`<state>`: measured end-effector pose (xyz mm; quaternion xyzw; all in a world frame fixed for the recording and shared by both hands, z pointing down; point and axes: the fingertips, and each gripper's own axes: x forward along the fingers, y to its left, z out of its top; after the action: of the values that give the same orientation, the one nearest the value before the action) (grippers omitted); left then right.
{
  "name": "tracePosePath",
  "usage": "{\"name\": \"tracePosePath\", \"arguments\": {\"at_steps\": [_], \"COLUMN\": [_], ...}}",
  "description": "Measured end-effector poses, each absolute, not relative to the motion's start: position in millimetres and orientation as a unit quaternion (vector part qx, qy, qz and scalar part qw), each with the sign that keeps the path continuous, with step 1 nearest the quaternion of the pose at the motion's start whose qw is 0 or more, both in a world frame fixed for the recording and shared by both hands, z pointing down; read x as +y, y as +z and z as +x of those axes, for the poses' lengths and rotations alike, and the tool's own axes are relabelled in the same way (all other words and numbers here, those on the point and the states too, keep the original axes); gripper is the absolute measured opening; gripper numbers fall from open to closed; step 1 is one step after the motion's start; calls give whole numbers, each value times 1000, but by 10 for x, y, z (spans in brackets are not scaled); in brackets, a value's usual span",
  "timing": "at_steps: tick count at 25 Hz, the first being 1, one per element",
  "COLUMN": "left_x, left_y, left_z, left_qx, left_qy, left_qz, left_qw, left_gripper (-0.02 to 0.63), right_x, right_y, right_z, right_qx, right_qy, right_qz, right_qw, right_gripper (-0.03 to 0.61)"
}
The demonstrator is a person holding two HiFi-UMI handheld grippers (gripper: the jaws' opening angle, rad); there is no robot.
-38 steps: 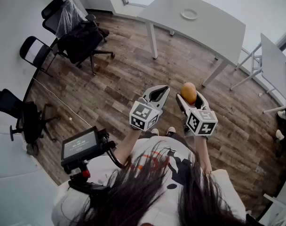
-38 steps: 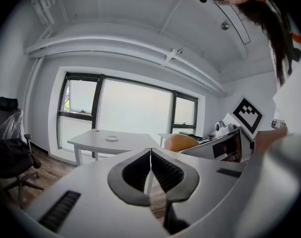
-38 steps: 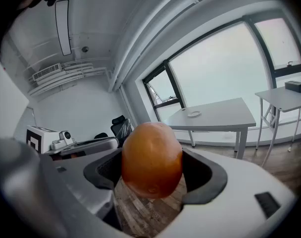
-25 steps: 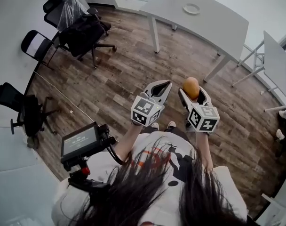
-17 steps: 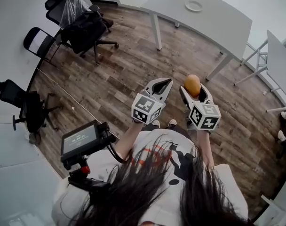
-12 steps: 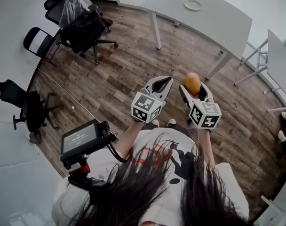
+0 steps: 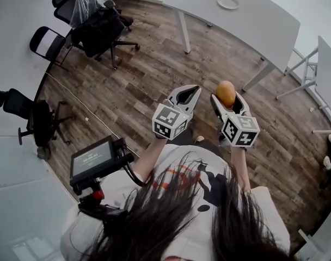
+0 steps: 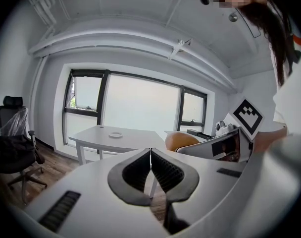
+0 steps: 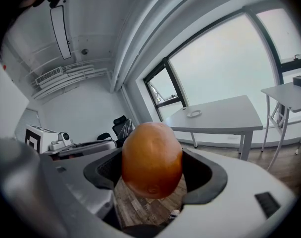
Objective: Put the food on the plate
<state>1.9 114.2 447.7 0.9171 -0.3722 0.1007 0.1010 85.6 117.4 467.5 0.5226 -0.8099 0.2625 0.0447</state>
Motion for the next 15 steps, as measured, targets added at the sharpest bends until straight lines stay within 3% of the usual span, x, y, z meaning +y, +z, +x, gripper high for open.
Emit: {"name": "tracePosePath", "arguments": {"at_steps": [15], "left_x": [-153], "left_y": [4480], "left_z": [-46], "left_qx": [-349], "left_qy": [92], "left_qz": [928], "left_qw": [87], "left_gripper": [6], "right_x": [-46], "right_y": [4697], "right_z": [757], "right_qx": [-799], "right_qy": [261], "right_qz": [540], "right_qw": [39], "right_gripper": [367]}}
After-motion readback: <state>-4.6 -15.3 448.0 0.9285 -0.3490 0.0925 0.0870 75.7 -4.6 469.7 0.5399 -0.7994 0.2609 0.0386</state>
